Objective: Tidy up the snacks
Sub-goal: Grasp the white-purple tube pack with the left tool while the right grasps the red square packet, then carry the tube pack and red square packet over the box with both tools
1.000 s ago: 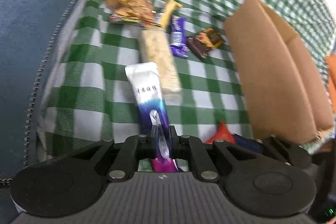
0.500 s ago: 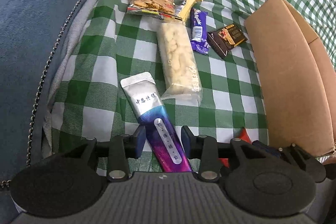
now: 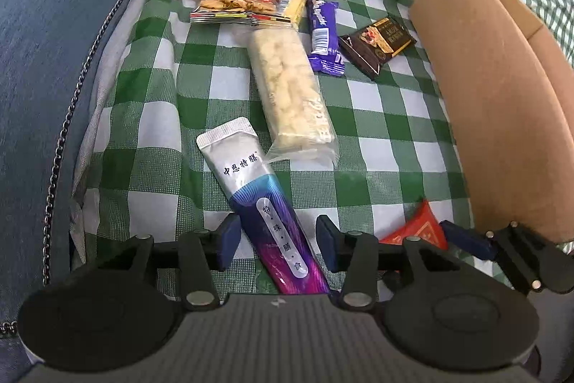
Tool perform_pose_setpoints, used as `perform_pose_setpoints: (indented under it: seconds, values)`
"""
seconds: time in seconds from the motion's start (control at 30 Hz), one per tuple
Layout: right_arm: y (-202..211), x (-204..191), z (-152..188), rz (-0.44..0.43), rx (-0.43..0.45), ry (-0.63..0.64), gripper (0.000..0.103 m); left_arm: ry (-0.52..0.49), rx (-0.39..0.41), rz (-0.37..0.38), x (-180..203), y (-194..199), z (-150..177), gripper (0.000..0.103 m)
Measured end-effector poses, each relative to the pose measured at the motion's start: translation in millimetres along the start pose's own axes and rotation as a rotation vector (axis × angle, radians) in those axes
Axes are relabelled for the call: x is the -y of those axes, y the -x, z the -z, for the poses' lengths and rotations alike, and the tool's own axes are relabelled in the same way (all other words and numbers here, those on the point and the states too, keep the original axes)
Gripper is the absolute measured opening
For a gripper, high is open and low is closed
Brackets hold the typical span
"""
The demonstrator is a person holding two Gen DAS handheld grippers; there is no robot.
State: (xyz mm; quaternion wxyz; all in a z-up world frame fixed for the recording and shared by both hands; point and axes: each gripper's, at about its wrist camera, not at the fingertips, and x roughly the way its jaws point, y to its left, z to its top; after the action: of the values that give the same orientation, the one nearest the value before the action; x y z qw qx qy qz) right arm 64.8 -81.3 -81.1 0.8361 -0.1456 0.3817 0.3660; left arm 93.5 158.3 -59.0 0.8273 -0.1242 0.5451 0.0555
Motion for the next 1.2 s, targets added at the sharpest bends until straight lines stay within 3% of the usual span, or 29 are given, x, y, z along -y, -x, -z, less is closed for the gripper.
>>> perform_pose_setpoints:
  seconds: [0.27, 0.43, 0.7, 0.97, 1.2]
  values:
    - [9, 3, 2, 0.024, 0.035, -0.001, 0.058, 0.023, 0.038, 0.024, -4, 6, 2, 0.030]
    - [22, 4, -1, 0.033, 0.082, -0.007, 0.058, 0.050, 0.118, 0.025, -8, 21, 6, 0.028]
    - [40, 2, -4, 0.032, 0.137, -0.002, 0.058, 0.058, 0.303, 0.102, -11, 56, 17, 0.028]
    - [90, -1, -26, 0.040, 0.269, 0.062, 0.058, 0.071, 0.396, 0.139, -11, 73, 24, 0.028]
    - [133, 31, -23, 0.066, 0.354, 0.038, 0.058, 0.060, 0.465, 0.175, -9, 81, 29, 0.028]
